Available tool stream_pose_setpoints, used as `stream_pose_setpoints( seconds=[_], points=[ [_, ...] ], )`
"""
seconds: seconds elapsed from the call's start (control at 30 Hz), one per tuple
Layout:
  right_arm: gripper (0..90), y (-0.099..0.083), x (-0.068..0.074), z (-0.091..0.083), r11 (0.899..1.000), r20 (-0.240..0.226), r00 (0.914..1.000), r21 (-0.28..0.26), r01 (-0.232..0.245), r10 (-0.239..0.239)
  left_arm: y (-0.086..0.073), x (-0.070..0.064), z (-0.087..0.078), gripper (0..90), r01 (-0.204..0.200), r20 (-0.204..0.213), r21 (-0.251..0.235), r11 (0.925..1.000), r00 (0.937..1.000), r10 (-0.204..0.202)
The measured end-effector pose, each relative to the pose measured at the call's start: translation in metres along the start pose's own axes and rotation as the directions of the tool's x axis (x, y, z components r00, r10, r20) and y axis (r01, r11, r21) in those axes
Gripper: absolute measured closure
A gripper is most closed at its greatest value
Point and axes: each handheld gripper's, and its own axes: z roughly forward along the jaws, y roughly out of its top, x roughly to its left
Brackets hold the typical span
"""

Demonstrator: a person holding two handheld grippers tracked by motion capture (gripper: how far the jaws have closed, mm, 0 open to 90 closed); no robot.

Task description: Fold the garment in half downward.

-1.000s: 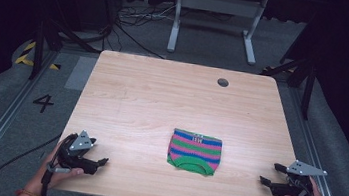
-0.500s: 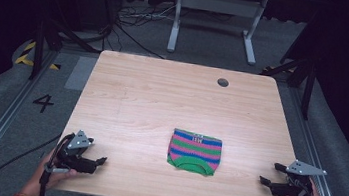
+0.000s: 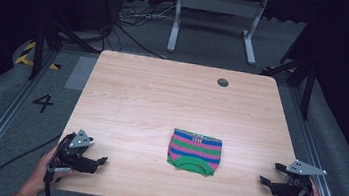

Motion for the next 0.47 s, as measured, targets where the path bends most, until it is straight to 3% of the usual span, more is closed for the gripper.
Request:
stream_pose_setpoints(
  seconds=[0.47],
  points=[
    [14.8,-0.0001,0.0004,0.0000,1.000,0.007,1.0000,0.001,-0.005,0.005,0.0044,-0.0002,0.0054,0.4,0.023,-0.012,0.028,0.9993,0.9997,-0.023]
  ],
)
